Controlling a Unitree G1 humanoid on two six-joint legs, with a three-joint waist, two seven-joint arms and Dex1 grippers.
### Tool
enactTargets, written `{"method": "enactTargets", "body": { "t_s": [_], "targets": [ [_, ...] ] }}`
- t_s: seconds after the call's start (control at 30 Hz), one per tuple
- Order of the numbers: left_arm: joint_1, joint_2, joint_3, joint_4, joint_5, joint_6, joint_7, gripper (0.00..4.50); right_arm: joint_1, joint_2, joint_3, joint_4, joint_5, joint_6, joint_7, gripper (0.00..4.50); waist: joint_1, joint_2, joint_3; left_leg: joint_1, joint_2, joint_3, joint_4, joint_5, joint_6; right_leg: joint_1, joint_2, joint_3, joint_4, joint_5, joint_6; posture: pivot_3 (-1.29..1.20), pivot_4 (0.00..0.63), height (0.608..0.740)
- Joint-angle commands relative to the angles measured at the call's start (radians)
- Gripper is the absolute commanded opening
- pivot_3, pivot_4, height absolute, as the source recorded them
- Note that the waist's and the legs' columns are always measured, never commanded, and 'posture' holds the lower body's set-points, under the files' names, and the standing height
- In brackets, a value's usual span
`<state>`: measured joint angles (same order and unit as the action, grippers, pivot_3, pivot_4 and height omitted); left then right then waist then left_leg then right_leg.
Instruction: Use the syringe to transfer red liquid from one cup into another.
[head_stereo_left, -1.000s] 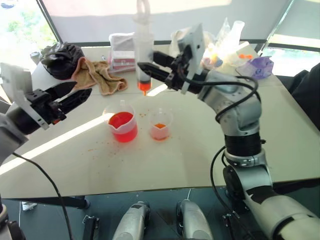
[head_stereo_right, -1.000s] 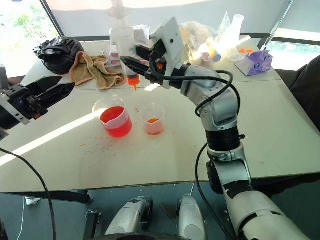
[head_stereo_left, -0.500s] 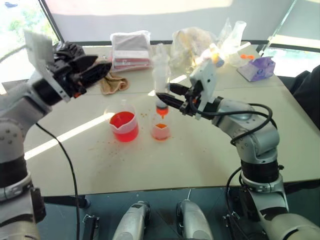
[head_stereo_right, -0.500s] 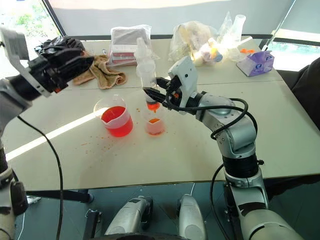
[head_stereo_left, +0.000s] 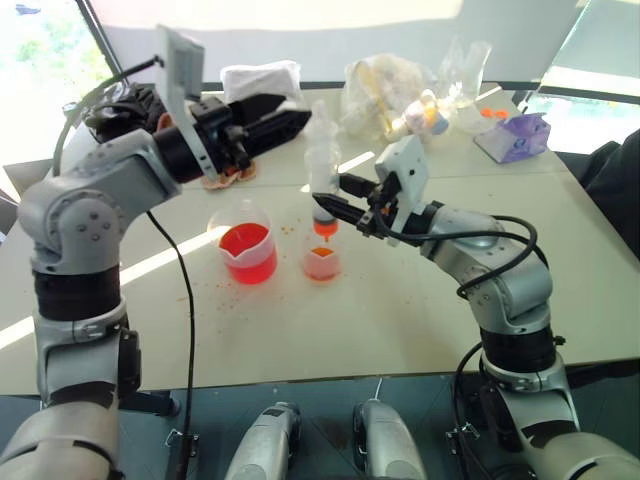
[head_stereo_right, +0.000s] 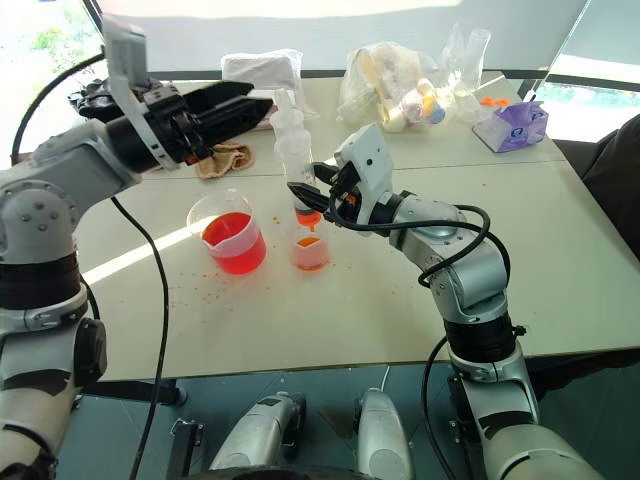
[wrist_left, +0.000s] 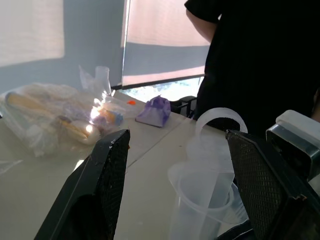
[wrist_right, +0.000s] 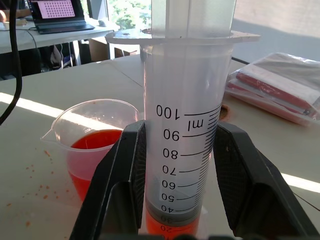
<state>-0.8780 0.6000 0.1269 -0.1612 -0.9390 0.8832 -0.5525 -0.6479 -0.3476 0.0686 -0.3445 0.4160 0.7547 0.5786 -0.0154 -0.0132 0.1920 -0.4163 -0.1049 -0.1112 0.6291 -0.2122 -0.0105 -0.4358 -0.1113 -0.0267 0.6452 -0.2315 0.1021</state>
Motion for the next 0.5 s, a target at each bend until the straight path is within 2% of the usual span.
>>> {"method": "enactTargets", "body": {
  "t_s": [0.03,0.33,0.43,0.5],
  "targets": [
    [-0.028,-0.007,-0.006,-0.010,0.033,-0.030,-0.036,3.17,-0.003,-0.007,-0.011,-0.046,0.013,-0.023,0.001,1.44,0.001,0.000,0.000,0.000,0.000,0.000,0.000,0.000,0.000,0.000,0.000,0.000,0.000,0.000,0.000,0.00,0.150,0.734],
    [-0.042,-0.050,-0.047,0.020,0.123,-0.067,-0.085,3.17,0.010,-0.008,-0.011,-0.069,0.019,-0.016,-0.007,1.44,0.003,0.000,0.000,0.000,0.000,0.000,0.000,0.000,0.000,0.000,0.000,0.000,0.000,0.000,0.000,0.00,0.150,0.734],
    [-0.052,-0.068,-0.052,0.043,0.150,-0.075,-0.093,2.44,0.013,-0.005,-0.007,-0.076,0.020,-0.014,-0.014,1.44,0.003,0.000,0.000,0.000,0.000,0.000,0.000,0.000,0.000,0.000,0.000,0.000,0.000,0.000,0.000,0.00,0.150,0.734],
    [-0.052,-0.073,-0.056,0.042,0.157,-0.074,-0.103,1.78,0.016,-0.003,-0.004,-0.083,0.022,-0.012,-0.017,1.44,0.002,0.000,0.000,0.000,0.000,0.000,0.000,0.000,0.000,0.000,0.000,0.000,0.000,0.000,0.000,0.00,0.150,0.734]
  ]
}}
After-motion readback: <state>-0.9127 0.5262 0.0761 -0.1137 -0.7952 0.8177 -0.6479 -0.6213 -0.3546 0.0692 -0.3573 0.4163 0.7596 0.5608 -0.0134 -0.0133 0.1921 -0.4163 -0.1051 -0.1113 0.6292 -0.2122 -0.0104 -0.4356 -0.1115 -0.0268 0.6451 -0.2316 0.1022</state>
